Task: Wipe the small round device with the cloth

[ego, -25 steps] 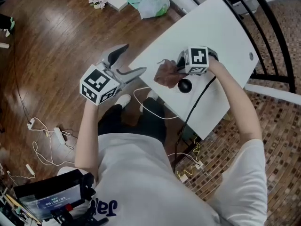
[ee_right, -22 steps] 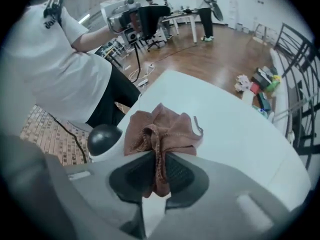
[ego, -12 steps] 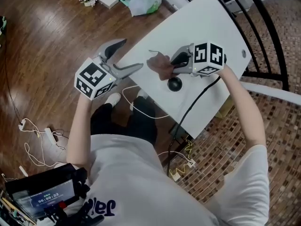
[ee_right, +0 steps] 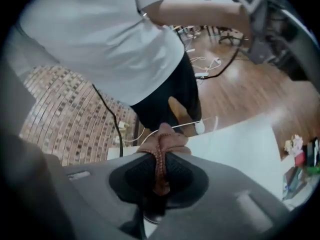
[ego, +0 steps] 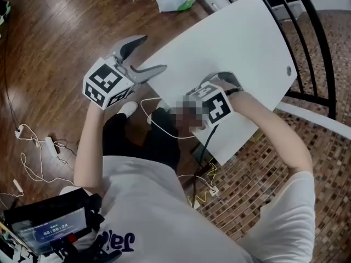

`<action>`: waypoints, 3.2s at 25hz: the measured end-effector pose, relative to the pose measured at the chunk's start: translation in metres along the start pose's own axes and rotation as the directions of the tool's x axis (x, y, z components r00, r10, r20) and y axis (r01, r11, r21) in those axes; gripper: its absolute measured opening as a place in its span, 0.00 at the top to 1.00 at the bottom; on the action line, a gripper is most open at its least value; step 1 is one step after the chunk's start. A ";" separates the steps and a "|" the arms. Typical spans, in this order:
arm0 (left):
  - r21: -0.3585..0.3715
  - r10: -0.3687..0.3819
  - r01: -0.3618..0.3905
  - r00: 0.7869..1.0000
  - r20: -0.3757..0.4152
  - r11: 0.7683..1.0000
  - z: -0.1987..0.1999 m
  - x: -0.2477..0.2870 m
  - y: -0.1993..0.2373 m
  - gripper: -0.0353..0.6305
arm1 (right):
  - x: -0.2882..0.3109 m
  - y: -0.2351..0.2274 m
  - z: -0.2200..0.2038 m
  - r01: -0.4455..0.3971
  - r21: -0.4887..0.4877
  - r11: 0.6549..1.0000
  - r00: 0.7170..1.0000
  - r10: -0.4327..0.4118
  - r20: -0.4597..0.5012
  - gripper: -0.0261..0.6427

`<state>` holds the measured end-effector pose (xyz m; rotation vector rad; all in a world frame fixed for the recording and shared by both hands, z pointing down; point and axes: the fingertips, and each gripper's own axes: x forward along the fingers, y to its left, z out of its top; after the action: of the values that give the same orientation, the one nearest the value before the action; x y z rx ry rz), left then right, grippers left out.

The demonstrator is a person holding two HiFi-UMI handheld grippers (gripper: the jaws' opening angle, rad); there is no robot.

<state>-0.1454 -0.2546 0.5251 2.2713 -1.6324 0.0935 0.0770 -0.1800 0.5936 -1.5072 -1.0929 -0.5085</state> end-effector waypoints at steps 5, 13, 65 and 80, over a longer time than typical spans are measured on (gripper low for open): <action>0.003 -0.007 0.007 1.000 -0.015 1.000 -0.006 -0.004 0.000 0.30 | -0.049 -0.066 -0.024 0.124 0.330 0.936 0.955 -0.203 0.217 0.91; -0.004 -0.070 0.070 0.997 -0.028 0.998 -0.003 0.010 -0.013 0.30 | -0.051 -0.073 -0.147 0.150 0.728 0.669 0.900 -0.397 0.180 0.91; 0.052 -0.205 0.204 0.979 0.009 0.978 0.046 0.023 -0.046 0.30 | -0.058 -0.017 -0.027 0.205 0.715 0.668 0.823 -0.513 0.243 0.91; 0.044 -0.200 0.200 0.980 -0.001 0.979 0.036 0.018 -0.044 0.30 | -0.046 0.000 -0.163 -0.100 0.984 0.148 0.575 -0.798 0.179 0.91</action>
<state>-0.1041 -0.2696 0.4849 2.4560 -1.4073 0.0772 0.0963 -0.3479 0.5980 -0.0969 -1.9623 0.5407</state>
